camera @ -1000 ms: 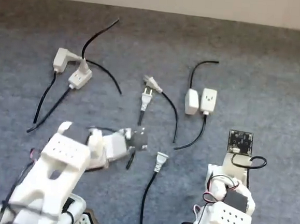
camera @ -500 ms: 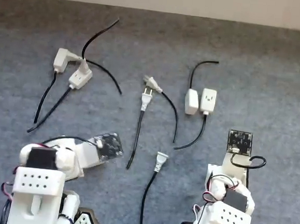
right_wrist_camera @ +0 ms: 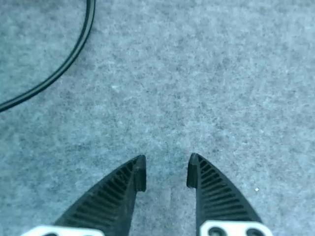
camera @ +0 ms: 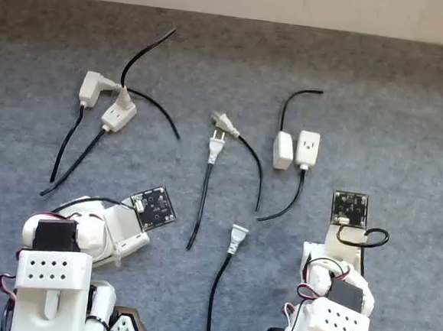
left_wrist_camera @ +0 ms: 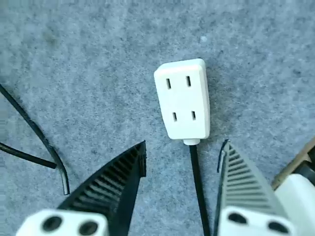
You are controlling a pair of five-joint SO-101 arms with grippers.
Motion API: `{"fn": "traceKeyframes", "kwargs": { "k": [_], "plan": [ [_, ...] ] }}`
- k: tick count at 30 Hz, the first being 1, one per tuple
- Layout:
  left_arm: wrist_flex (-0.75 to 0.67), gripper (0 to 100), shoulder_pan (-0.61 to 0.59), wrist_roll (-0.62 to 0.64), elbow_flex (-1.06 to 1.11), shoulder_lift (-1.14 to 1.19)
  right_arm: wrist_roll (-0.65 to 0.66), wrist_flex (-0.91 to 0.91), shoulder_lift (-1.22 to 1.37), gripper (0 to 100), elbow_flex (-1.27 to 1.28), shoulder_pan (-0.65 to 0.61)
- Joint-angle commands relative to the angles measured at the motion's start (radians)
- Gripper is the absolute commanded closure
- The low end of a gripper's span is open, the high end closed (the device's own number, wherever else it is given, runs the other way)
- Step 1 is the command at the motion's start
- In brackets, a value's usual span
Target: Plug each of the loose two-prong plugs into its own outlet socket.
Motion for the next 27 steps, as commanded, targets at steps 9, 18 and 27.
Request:
{"fn": "traceKeyframes", "kwargs": {
  "k": [9, 18, 27],
  "plan": [
    [-0.003, 77, 0.274, -0.006, 0.056, -0.004, 0.011, -0.008, -0.004, 85.3, 0.004, -0.008],
    [-0.262, 77, 0.197, -0.002, 0.048, 0.116, 0.011, -0.008, -0.005, 85.3, 0.004, -0.008],
    [-0.391, 78, 0.124, -0.003, -0.085, 0.648, 0.032, -0.008, -0.007, 85.3, 0.005, -0.008]
  ]
}}
